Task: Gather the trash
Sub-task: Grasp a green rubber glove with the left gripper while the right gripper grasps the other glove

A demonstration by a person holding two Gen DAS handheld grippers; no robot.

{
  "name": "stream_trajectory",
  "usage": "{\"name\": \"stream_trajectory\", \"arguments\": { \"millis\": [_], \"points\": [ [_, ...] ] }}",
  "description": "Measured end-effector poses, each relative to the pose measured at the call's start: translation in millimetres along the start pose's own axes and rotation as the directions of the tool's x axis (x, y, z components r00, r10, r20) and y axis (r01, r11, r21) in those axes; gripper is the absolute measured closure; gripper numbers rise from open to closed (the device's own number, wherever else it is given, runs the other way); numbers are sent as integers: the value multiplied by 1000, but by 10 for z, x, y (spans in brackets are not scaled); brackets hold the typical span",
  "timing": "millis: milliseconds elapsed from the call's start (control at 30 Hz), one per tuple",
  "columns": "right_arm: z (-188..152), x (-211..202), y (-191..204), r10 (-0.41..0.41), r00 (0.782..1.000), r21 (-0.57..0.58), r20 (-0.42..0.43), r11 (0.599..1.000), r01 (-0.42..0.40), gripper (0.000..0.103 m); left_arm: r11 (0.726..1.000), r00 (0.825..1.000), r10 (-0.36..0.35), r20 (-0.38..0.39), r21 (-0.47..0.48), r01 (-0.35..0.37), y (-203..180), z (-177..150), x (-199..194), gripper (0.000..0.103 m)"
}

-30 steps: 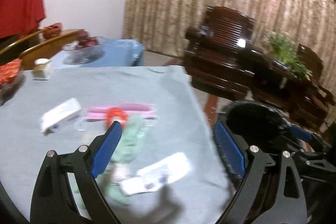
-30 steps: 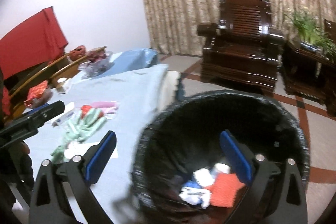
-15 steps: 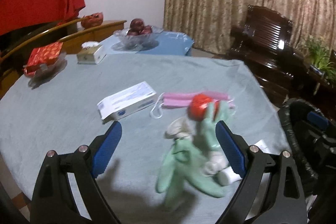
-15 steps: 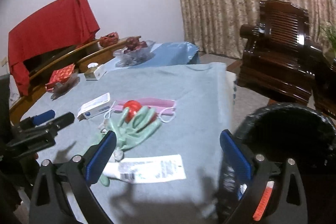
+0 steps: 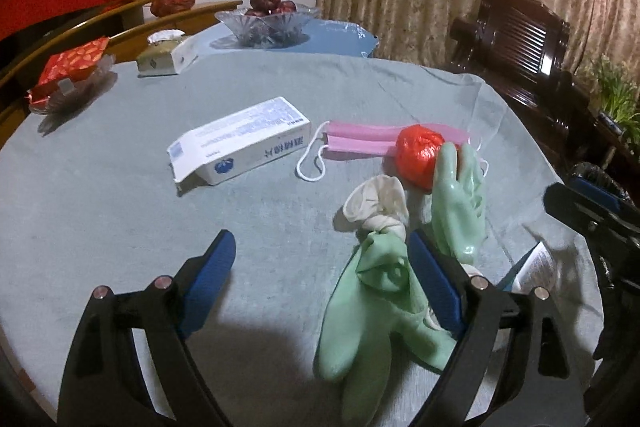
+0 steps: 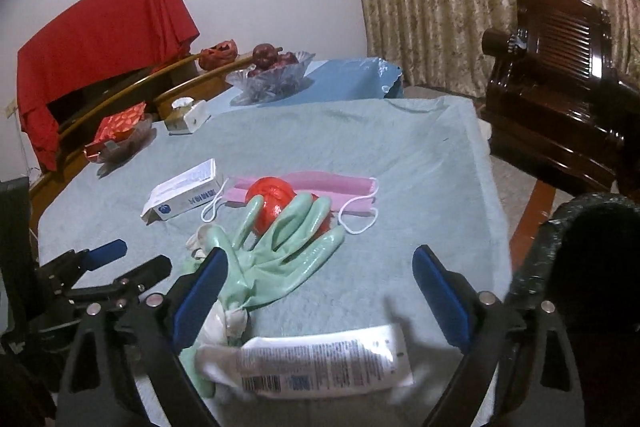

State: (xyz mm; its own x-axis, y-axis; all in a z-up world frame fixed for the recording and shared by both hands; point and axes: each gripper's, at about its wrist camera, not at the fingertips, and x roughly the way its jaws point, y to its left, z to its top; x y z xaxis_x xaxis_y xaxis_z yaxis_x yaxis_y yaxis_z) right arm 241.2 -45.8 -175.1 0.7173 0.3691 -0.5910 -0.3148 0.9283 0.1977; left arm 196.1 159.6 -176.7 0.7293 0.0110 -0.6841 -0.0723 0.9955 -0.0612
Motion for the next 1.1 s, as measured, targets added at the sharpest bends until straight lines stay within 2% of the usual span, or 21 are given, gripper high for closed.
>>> {"name": "stream_trajectory", "arguments": {
  "millis": [233, 367, 433, 500, 533, 567, 600, 633, 867, 1100],
  "points": [
    [15, 121, -33, 0, 1000, 0, -13, 1000, 0, 14, 999, 999, -36, -35, -13, 35, -27, 7, 186, 19],
    [22, 157, -36, -1, 1000, 1, -18, 1000, 1, 14, 997, 995, -70, -71, -12, 70, -92, 13, 296, 26],
    [23, 180, -34, -1, 1000, 0, -23, 1000, 1, 15, 996, 991, -90, -95, -12, 89, -125, 3, 348, 34],
    [21, 198, -26, -1, 1000, -4, -27, 1000, 1, 15, 993, 987, -121, -109, -25, 119, -128, 4, 389, 49],
    [19, 204, -23, -1, 1000, -5, -29, 1000, 1, 15, 992, 986, -128, -107, -27, 126, -132, 9, 391, 52],
    [21, 208, -19, 0, 1000, -5, -30, 1000, 0, 15, 991, 985, -135, -107, -27, 133, -137, 5, 390, 59],
    [23, 211, -17, 2, 1000, -5, -30, 1000, -2, 15, 988, 982, -155, -108, -28, 153, -141, 9, 388, 75],
    [27, 215, -6, 6, 1000, -4, -30, 1000, -6, 15, 981, 974, -193, -115, -40, 190, -139, 9, 394, 76],
    [38, 270, 172, 37, 999, -32, -41, 999, -38, 15, 978, 974, -205, -96, -61, 200, -69, 19, 315, 81],
    [-2, 394, 345, 57, 996, -38, -68, 998, -60, 15, 992, 990, -125, -68, -41, 122, 132, 97, 223, 81]
  ]
}}
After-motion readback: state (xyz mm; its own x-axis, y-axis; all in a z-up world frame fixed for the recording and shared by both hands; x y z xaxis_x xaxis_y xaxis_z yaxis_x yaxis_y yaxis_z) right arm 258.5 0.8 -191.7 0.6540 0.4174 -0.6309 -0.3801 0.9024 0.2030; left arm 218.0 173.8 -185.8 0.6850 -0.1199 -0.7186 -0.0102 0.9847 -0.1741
